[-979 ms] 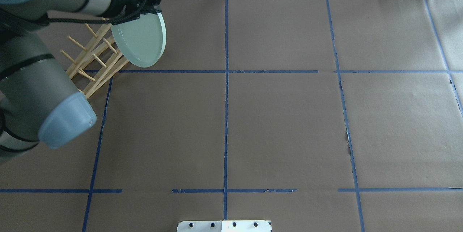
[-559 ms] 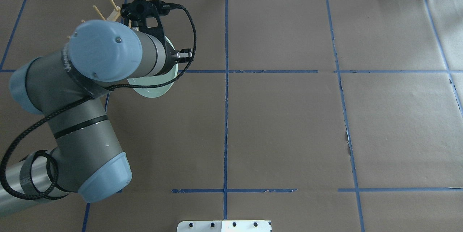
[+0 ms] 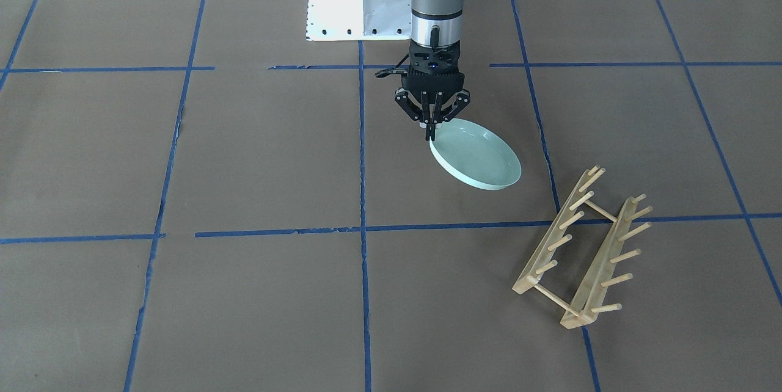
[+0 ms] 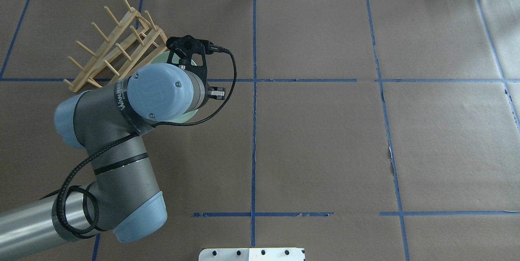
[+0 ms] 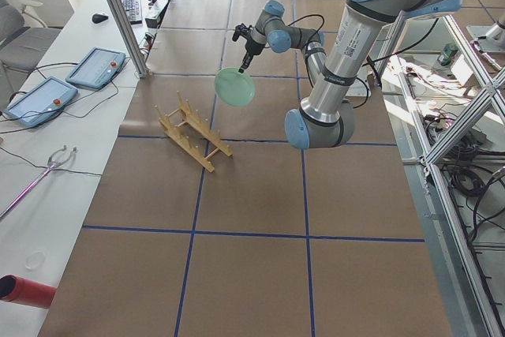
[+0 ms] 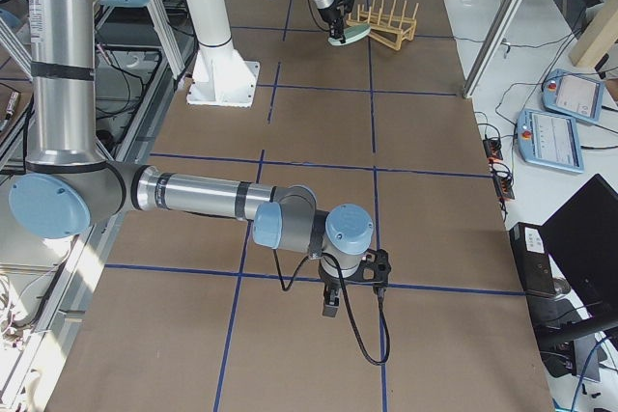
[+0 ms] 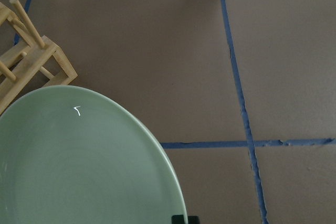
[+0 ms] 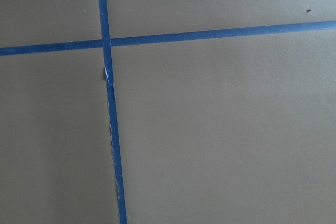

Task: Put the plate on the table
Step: 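Swing the held plate down and toward the robot, laying it flat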

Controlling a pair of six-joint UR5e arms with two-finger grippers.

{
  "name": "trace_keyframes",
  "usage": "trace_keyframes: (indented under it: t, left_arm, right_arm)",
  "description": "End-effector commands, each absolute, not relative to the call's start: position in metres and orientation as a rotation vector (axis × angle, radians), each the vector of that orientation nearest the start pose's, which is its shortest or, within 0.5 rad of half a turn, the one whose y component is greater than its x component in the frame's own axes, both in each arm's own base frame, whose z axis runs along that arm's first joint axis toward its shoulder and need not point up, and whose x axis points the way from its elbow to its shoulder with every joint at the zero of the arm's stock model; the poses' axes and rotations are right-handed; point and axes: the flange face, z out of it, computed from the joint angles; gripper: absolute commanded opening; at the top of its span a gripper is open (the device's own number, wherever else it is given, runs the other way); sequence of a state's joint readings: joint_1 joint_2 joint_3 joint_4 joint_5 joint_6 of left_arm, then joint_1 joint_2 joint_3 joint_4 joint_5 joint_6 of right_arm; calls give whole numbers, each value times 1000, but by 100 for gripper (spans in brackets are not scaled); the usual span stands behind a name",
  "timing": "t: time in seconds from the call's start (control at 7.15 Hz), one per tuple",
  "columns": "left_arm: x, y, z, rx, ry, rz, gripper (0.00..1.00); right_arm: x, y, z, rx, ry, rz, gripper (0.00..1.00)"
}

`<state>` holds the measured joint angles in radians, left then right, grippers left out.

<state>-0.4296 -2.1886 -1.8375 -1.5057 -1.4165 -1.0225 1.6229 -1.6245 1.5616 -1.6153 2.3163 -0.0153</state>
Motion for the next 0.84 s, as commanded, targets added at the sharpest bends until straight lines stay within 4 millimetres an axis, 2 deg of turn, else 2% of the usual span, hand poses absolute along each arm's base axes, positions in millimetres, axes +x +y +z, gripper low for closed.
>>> trace_keyframes:
  t: [0.0,0.14,0.28,0.42,0.7]
  left_arm:
    - [550,-375,230,558,544,181,0]
    - [555,-371,233,564,534,194,0]
    - [558,-370,234,564,530,205,5]
    - [560,-369,233,563,533,209,99]
    - [557,-367,223,570,557,201,100]
  right_arm:
    - [90,-456,695,-77,-748,75,100]
    - [90,-456,695,-77,-748,75,100]
    - [90,-456,695,-77,-748,75,100]
    - [90,-456,695,-77,-748,75,100]
    - [90,-456,695,-77,-748,75,100]
